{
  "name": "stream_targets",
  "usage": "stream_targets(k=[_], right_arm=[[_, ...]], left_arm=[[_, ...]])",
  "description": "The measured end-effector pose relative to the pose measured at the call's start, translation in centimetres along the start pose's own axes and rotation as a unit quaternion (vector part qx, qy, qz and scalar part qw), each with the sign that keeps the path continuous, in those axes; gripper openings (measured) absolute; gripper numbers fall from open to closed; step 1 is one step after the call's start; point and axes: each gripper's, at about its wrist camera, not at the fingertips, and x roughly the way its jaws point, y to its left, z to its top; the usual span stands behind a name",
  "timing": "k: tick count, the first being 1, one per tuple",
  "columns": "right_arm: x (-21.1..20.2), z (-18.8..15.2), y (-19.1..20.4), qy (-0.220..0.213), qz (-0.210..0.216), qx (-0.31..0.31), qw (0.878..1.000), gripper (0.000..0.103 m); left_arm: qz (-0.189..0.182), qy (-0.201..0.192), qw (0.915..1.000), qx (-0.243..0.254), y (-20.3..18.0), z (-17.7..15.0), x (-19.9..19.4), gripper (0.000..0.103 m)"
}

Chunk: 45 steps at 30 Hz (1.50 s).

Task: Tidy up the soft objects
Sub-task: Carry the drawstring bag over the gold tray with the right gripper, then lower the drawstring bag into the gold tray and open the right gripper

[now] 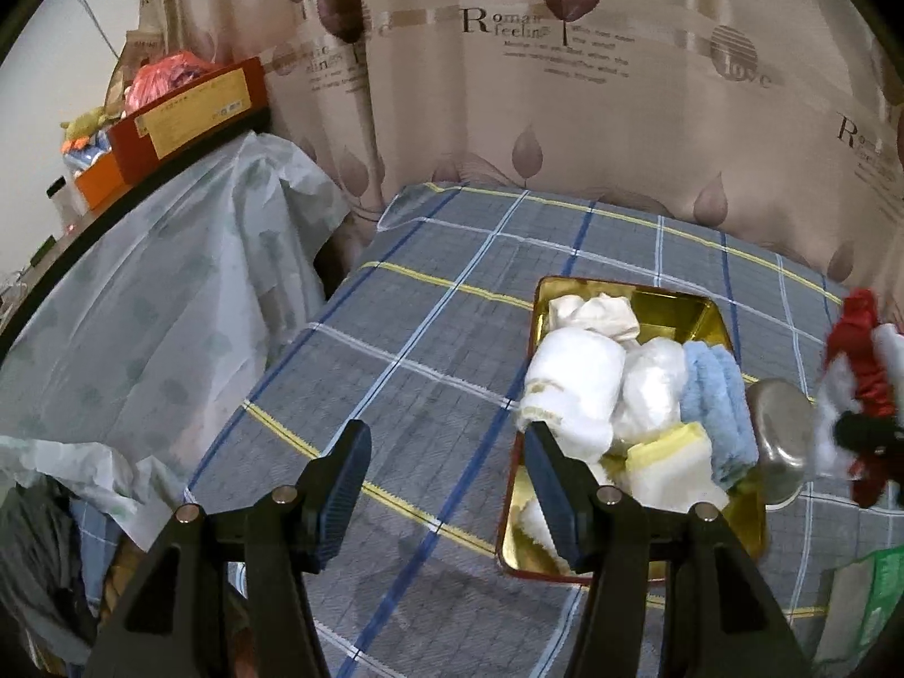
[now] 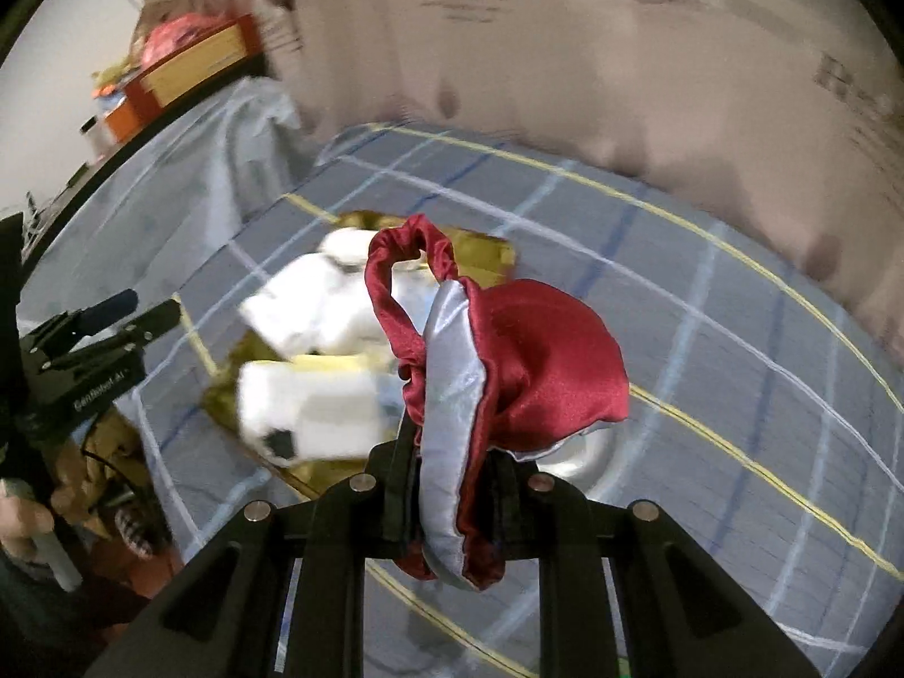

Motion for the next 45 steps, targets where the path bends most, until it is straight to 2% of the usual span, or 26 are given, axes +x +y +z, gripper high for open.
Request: stream_targets(k=[4,8,16,20,23,24,25,28,30,31,34,39,45], right_arm=[[2.1,1.2,3.1,0.009,0.021,-0.015,1.000,0.017],[4.6,2.4,4.6,0.019,0.031,-0.011,0.999,0.018],[9.4,3.7,5.2,0.033,0.003,0.011,0.999,0.023],[10.5,4.2,5.1,0.023,-0.009,0.026,0.999,0.030],[11.0,4.6,5.1,0.018,-0.016,0.029,0.999,0.048],[11.0,4.6,5.1,0.015,-0.017,0.034,0.999,0.059],[11.0,4.7,5.1,0.012,-0.019,0.034,0.999,0.064],[10.5,4.7,5.2,-0.003,-0.020,0.032,0.999,0.067],[10.1,4.7,5.3,-0.010,-0.022,0.030,0.999,0.078],[10.0,4.6,5.4,-0.010,-0.021,0.028,0.999,0.080],[9.5,4.4,5.6,-0.014,-0.016,0.030,0.999,0.081],[8.2,3.5,6.5,-0.032,-0.026,0.016,0.999,0.088],[5.5,1.8,6.2,-0.055,-0.032,0.036,0.997,0.091]], left_arm=[[0.002,0.008,0.9999,-0.010,1.0,-0.3,0.3,0.058],[-0.001,0.012,0.9997,-0.021,1.8,-0.2,0.6,0.058],[0.001,0.015,0.9996,-0.024,2.2,-0.2,1.0,0.058],[-0.001,0.016,0.9996,-0.024,2.2,-0.2,1.0,0.058],[-0.008,0.016,0.9995,-0.025,2.3,-0.2,0.8,0.058],[-0.009,0.015,0.9996,-0.023,2.3,-0.2,0.8,0.058],[-0.008,0.016,0.9996,-0.022,2.2,-0.2,0.8,0.058],[-0.009,0.016,0.9995,-0.024,2.1,-0.2,0.8,0.058],[-0.013,0.017,0.9995,-0.025,2.1,-0.1,0.7,0.058],[-0.015,0.016,0.9995,-0.025,2.1,-0.1,0.6,0.058],[-0.014,0.013,0.9996,-0.021,1.7,-0.1,0.4,0.058],[-0.009,0.009,0.9997,-0.019,1.5,-0.2,0.3,0.058],[-0.007,0.010,0.9997,-0.019,1.4,-0.1,0.4,0.058]])
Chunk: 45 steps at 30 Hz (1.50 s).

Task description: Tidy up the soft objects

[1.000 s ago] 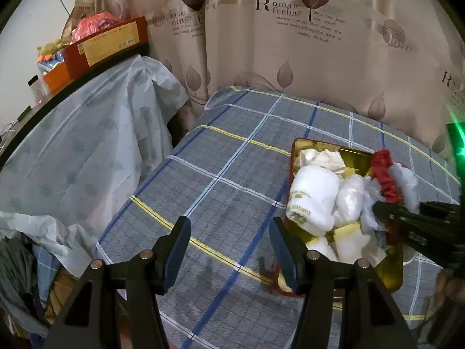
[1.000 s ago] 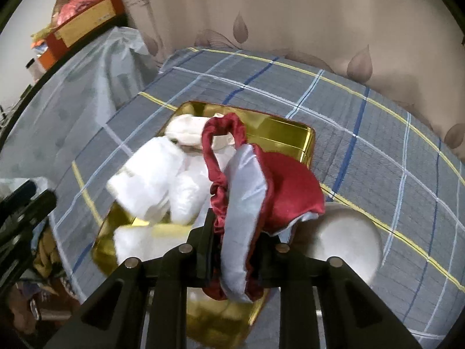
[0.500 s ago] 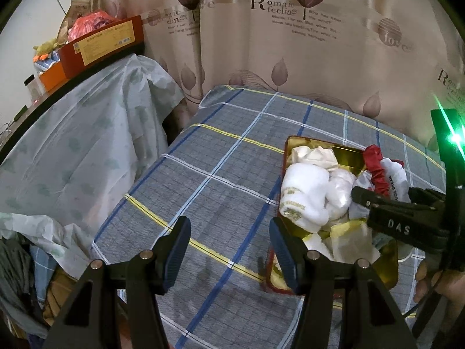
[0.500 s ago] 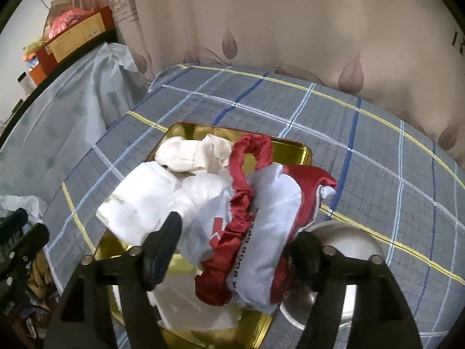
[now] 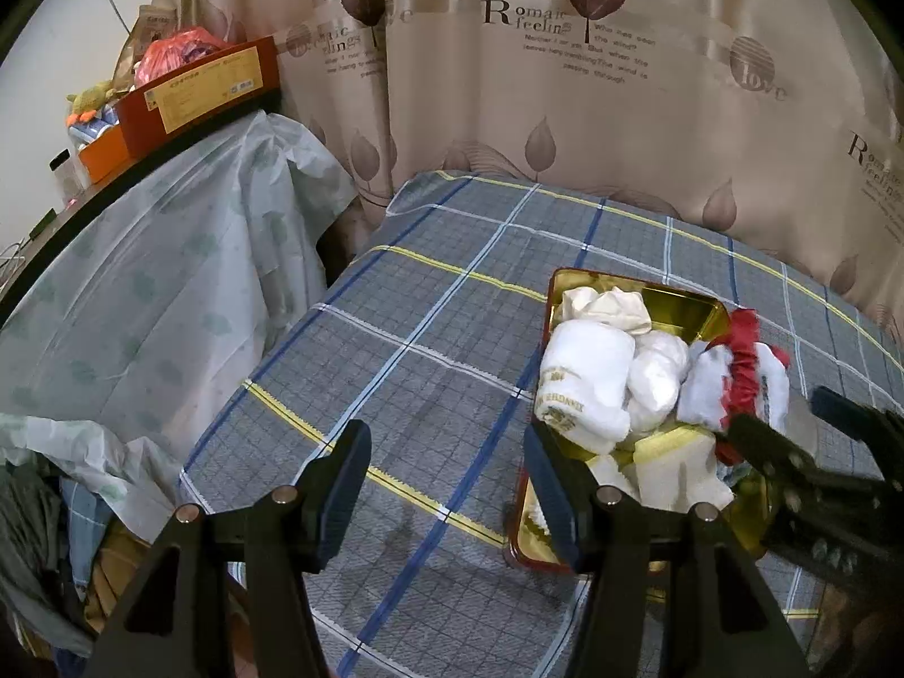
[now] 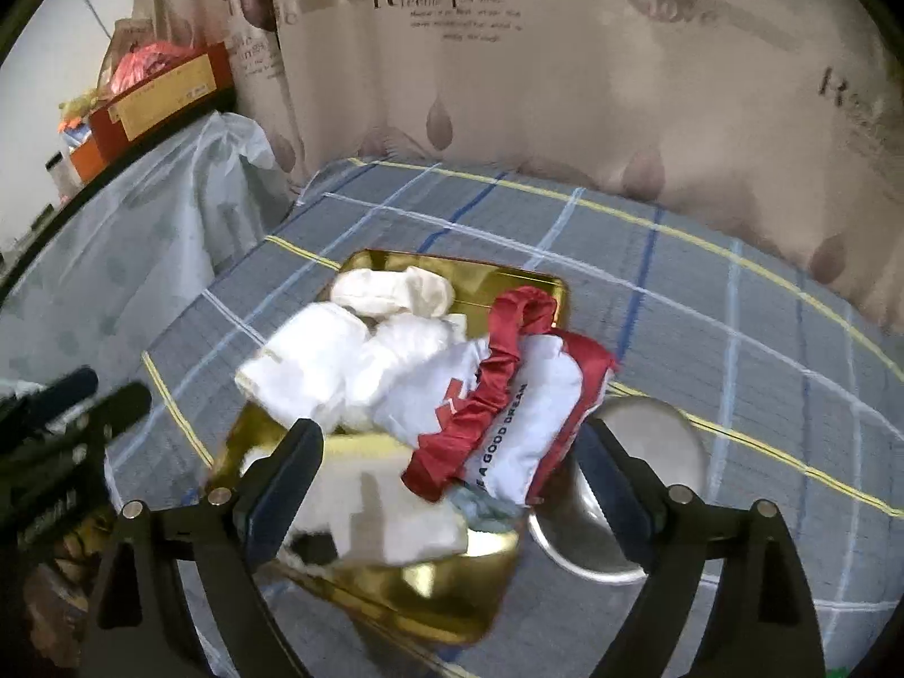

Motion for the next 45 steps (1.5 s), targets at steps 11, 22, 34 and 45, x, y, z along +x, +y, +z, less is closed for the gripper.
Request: stream_targets(k=[11,22,34,45], right_arm=[[-3.0,-4.4,2.1,-0.022,-0.054,-0.033,0.998,0.096],[-3.6,-5.6,2.6,-0.021,-0.050,-0.023,0.998,0.099],[-3.4,-5.8,2.4,-0.015,-0.052,-0.017,0.998,0.101],[-3.2,-6.0,2.1,-0.010,-0.049,-0.017,0.999,0.101]], left_arm=[[-0.006,0.000,0.9999,0.009,-0.9,-0.4,-0.4,0.058],[-0.007,0.003,0.9999,0.014,-1.6,-0.7,-0.3,0.058],[-0.007,0.011,0.9998,0.015,-1.5,-0.9,0.0,0.058],[-0.009,0.017,0.9996,0.018,-1.7,-1.1,0.3,0.058]])
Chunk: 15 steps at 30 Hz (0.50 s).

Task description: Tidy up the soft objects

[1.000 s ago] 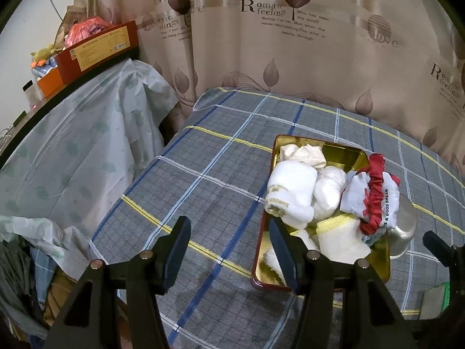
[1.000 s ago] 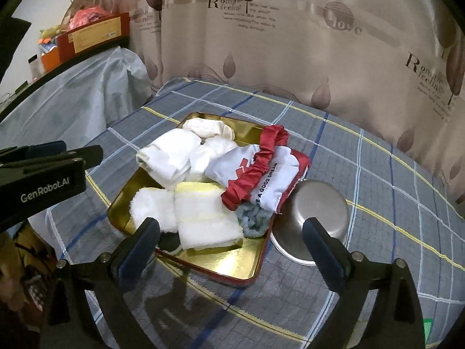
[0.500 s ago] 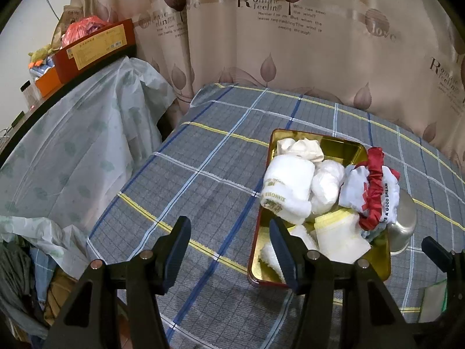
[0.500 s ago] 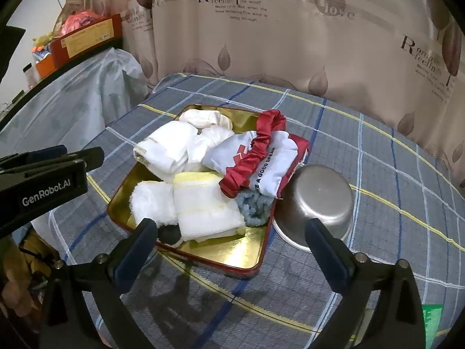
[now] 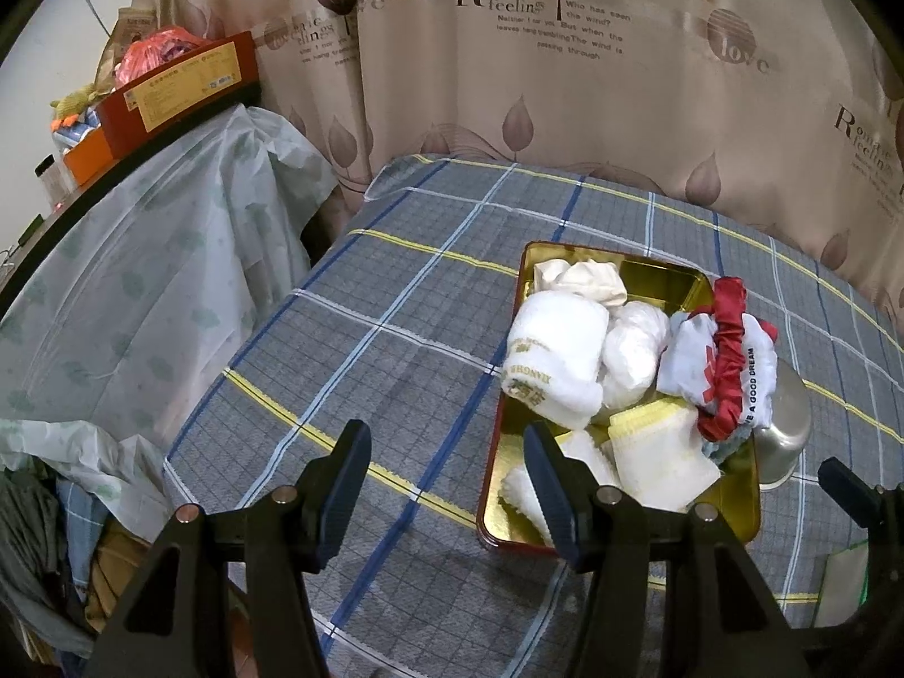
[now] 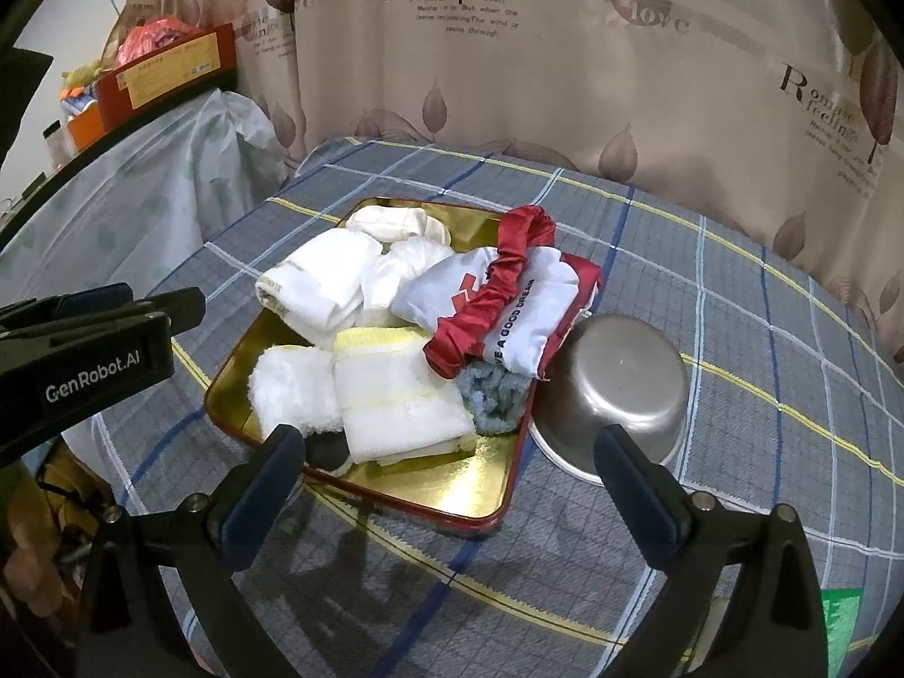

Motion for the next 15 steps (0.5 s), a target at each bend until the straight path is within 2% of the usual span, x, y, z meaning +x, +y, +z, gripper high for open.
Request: stream_targets(k=[15], right_arm=[[0.29,-0.27,0.26,0.012,0.002,-0.005,1.000,0.101]], left_arm=[[-0.004,0.002,1.0000,0.000,-0.20,-0.02,-0.01,0.058]])
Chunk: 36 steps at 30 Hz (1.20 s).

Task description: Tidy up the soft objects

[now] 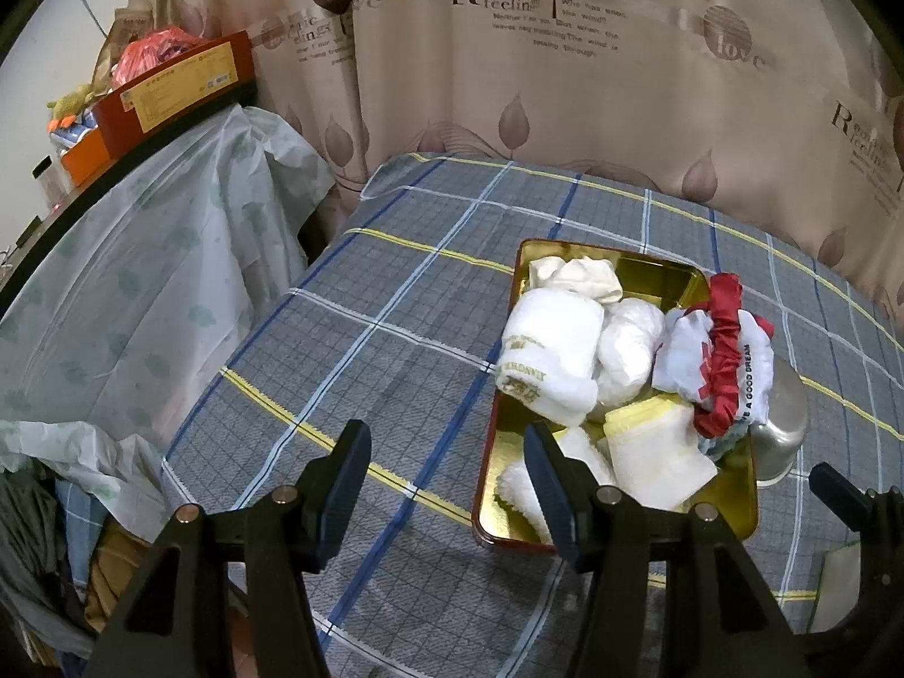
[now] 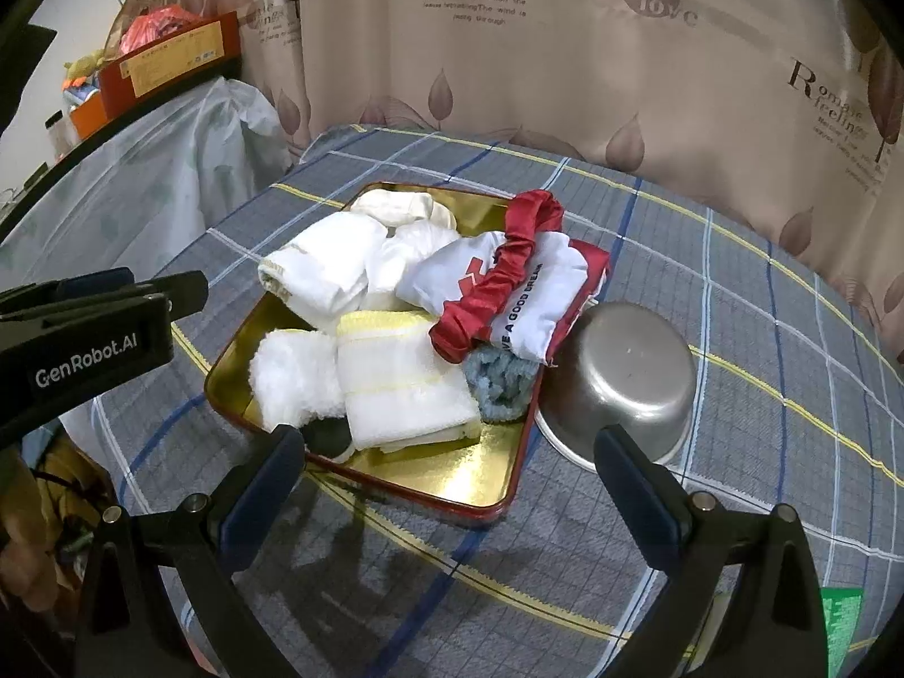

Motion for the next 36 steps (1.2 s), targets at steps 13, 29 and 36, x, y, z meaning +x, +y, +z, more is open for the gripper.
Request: stream_targets(k=[13,29,36], right_arm=[[0.07,-0.10,0.20,0.003,-0.002,-0.001,1.000,0.101],[0.18,-0.12,0.30,0.003,-0.001,0.000,1.000,0.101],[0.17,-0.31,0.23,0.003,0.000,-0.002,1.000,0.101]], left_arm=[[-0.005,0.001,1.0000,0.002,-0.22,-0.02,-0.01,0.058],[-0.014,0.003,0.9999,-0.001,-0.28,-0.22,0.01,0.058],[-0.017,-0.003,0.9998,0.005,-0.60,-0.35,-0.14,0.058]])
